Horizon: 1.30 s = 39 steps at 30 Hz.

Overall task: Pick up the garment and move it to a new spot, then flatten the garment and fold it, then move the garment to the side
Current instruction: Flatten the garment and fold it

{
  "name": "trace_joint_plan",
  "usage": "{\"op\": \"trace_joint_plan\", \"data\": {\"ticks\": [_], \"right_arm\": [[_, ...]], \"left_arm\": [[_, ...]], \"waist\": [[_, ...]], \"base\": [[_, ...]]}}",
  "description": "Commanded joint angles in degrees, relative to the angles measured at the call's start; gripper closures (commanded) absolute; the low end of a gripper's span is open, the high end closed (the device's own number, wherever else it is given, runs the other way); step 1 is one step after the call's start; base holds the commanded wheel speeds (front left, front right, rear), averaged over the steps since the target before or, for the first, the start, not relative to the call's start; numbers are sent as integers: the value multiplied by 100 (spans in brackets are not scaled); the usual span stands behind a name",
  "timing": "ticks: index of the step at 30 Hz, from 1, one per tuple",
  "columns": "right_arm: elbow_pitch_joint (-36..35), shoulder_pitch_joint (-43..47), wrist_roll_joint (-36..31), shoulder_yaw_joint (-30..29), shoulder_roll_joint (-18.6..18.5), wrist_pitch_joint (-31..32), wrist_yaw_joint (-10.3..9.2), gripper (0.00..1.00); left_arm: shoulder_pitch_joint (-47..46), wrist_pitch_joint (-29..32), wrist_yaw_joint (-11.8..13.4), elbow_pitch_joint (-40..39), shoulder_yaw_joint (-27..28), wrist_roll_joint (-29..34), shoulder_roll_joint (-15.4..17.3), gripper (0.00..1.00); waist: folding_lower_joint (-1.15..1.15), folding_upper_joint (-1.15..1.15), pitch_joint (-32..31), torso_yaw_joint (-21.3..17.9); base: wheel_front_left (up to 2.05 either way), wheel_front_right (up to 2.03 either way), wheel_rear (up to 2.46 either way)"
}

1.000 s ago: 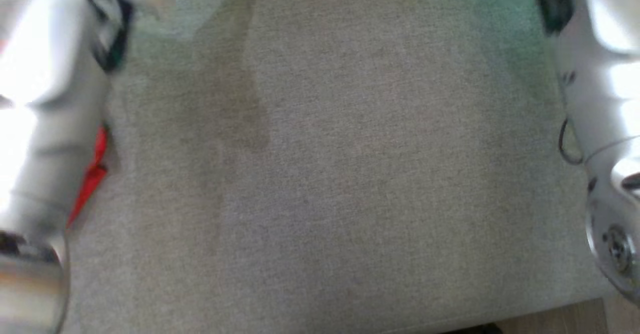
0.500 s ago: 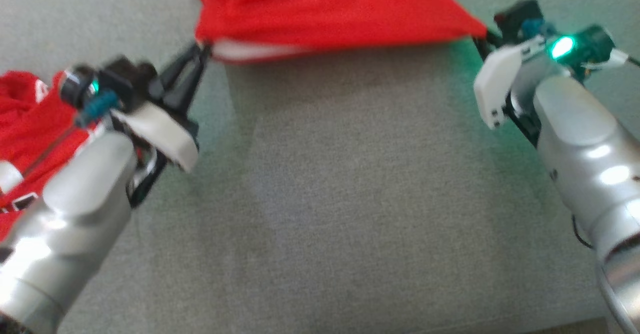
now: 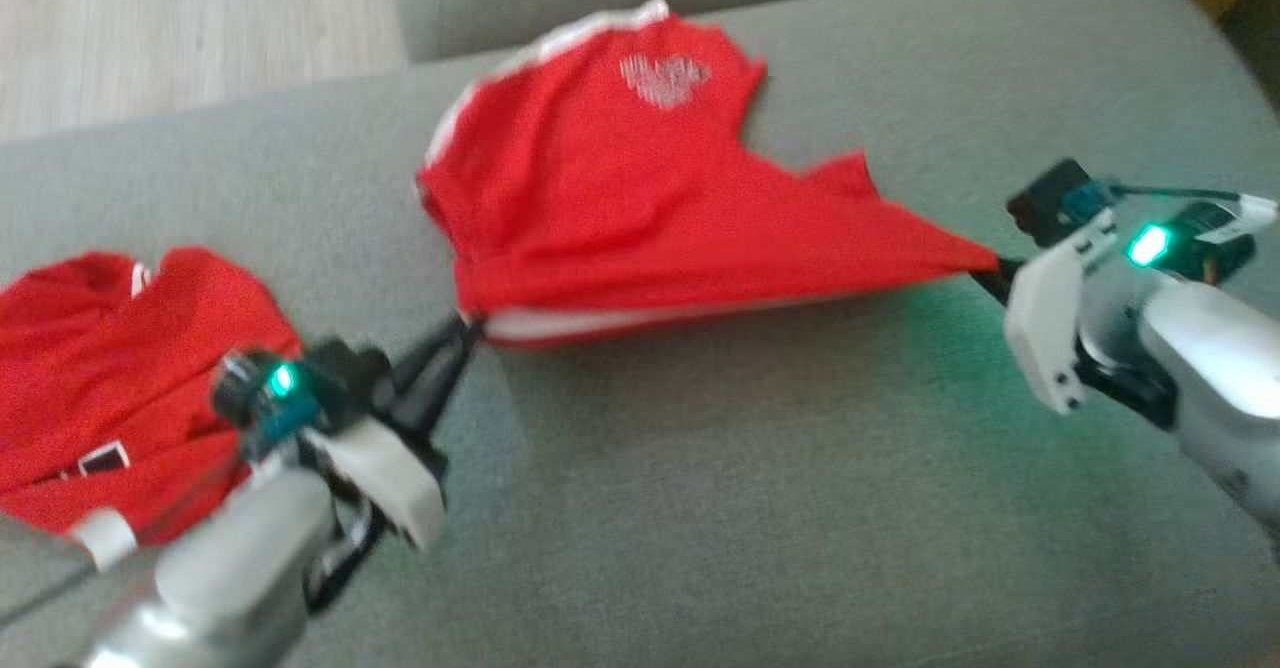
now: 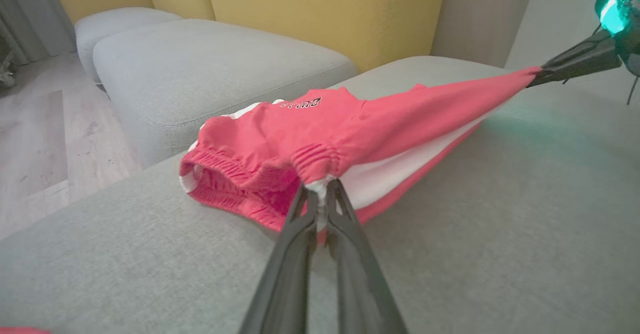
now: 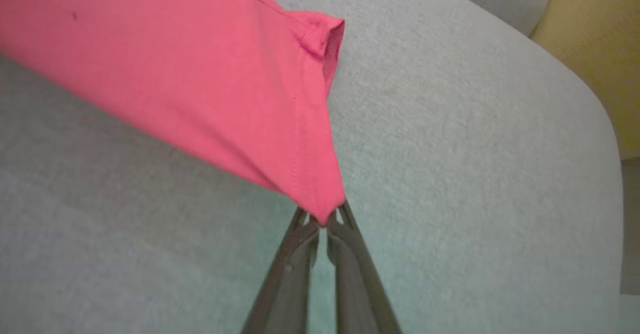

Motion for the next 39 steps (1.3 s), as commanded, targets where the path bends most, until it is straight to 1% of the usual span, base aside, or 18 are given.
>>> {"op": "trace_joint_plan", "data": {"ticks": [1, 3, 6, 10, 12, 13, 15, 19, 25, 33, 36, 39], "right_arm": [[-290, 90, 253, 130, -454, 137, -5, 100], [-542, 159, 477, 256, -729, 258, -5, 100], [-869, 254, 621, 411, -1118, 481, -5, 100], [-1286, 363, 869, 415, -1498, 623, -5, 100], [-1366, 369, 892, 376, -1562, 589, -5, 100], [-1460, 371, 936, 244, -1611, 479, -5, 100], [-1477, 362, 912, 183, -1615, 414, -5, 100], [-1450, 259, 720, -122, -1506, 91, -5, 100], [-1282, -42, 482, -693, -1182, -247, -5, 100], [-751, -714, -45, -1052, -728, -357, -5, 100], [-448, -979, -172, -1109, -547, -384, -5, 100], [-50, -1209, -262, -1187, -355, -489, -5, 100]], "left_arm": [[6, -25, 127, -282, 178, -73, 306, 100], [225, 13, 231, -529, 144, -116, 358, 100], [509, 80, 382, -944, 113, -193, 440, 100], [757, 219, 594, -1510, 66, -229, 559, 100], [787, 253, 639, -1631, 66, -238, 583, 100], [814, 305, 720, -1826, 86, -263, 621, 100], [807, 329, 756, -1894, 100, -269, 635, 100], [684, 397, 888, -2048, 204, -290, 655, 100], [311, 484, 978, -2018, 410, -344, 616, 100], [-360, 560, 878, -1688, 550, -347, 334, 100], [-616, 553, 814, -1485, 571, -341, 158, 100], [-866, 512, 697, -1233, 551, -325, -65, 100]], "waist": [[2, -1, -291, -163], [2, -1, -399, -205], [2, -1, -511, -246], [2, -1, -561, -264], [2, -1, -559, -260], [2, -1, -548, -244], [2, -1, -537, -231], [2, -1, -395, -135], [2, -1, 65, 119], [2, -1, 709, 590], [2, -1, 917, 798], [2, -1, 1120, 1006]], "base": [[0, 0, 0], [0, 0, 0], [0, 0, 0], [0, 0, 0], [0, 0, 0], [0, 0, 0], [0, 0, 0], [0, 0, 0], [0, 0, 0], [0, 0, 0], [0, 0, 0], [0, 0, 0]]}}
